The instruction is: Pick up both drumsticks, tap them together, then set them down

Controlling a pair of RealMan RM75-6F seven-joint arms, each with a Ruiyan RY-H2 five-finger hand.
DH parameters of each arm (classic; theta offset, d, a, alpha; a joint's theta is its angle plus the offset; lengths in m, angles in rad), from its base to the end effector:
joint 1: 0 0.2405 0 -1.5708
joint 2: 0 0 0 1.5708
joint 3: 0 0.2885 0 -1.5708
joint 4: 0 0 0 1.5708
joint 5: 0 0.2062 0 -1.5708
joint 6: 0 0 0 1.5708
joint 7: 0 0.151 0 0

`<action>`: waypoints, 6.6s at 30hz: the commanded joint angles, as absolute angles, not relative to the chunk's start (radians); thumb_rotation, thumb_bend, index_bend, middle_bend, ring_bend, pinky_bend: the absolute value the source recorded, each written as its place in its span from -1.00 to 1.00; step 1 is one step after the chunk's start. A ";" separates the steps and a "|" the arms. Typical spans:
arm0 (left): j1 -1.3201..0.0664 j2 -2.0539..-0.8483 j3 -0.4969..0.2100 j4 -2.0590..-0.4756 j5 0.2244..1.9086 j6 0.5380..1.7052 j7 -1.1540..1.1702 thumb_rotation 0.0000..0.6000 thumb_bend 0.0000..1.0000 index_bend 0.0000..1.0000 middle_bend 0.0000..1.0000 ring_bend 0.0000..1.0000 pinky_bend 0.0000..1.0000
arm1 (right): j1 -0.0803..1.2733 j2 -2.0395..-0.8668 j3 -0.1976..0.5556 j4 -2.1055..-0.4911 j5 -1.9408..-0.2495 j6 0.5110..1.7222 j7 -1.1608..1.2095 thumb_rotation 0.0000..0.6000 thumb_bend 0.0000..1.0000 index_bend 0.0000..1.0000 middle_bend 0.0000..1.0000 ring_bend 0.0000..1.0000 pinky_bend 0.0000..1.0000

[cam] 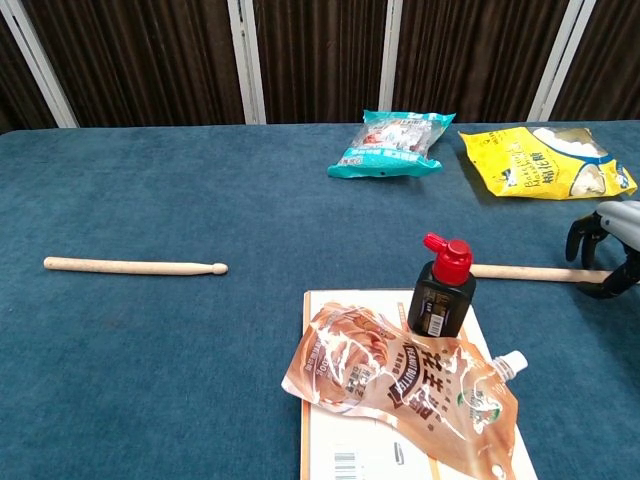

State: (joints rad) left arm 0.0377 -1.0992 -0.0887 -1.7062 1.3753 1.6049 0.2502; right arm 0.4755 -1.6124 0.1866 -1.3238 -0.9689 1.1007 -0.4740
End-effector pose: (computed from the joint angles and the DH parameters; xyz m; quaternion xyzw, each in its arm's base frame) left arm -0.3507 0.1523 0.2038 -0.5351 -0.3562 -0.3085 0.7012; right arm -0.3024 -0.3300 0.0001 0.6369 -0.4402 0.2645 0.5750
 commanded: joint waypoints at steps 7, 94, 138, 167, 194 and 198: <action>0.036 -1.098 -0.090 -1.705 1.369 1.602 0.249 1.00 -0.62 -0.96 -1.00 -1.00 -1.00 | 0.482 -1.637 0.176 -1.309 -0.977 1.109 -0.496 1.00 -0.29 -0.05 -0.01 -0.47 -1.00; 0.017 -1.099 -0.092 -1.685 1.378 1.595 0.241 1.00 -0.62 -0.93 -1.00 -1.00 -1.00 | 0.487 -1.591 0.154 -1.307 -1.254 1.190 -0.271 1.00 -0.02 0.32 0.35 -0.24 -1.00; -0.527 -1.410 -0.201 -1.210 1.108 0.865 0.239 1.00 -0.47 -0.42 -0.49 -1.00 -1.00 | 0.611 -1.304 0.412 -1.745 -1.288 1.298 -0.179 1.00 -0.02 0.33 0.35 -0.24 -1.00; -0.565 -1.611 -0.158 -1.144 1.194 0.961 0.222 1.00 -0.39 -0.14 -0.10 -0.97 -1.00 | 0.571 -1.261 0.384 -1.715 -1.282 1.335 -0.141 1.00 0.00 0.33 0.35 -0.24 -1.00; -0.577 -1.657 -0.132 -1.099 1.151 0.956 0.371 1.00 -0.33 0.18 0.09 -0.89 -1.00 | 0.562 -1.254 0.373 -1.712 -1.281 1.350 -0.143 1.00 0.00 0.33 0.35 -0.22 -1.00; -0.576 -1.653 -0.136 -1.114 1.143 0.966 0.388 1.00 -0.33 0.18 0.10 -0.89 -1.00 | 0.562 -1.257 0.370 -1.710 -1.281 1.350 -0.145 1.00 0.00 0.33 0.35 -0.22 -1.00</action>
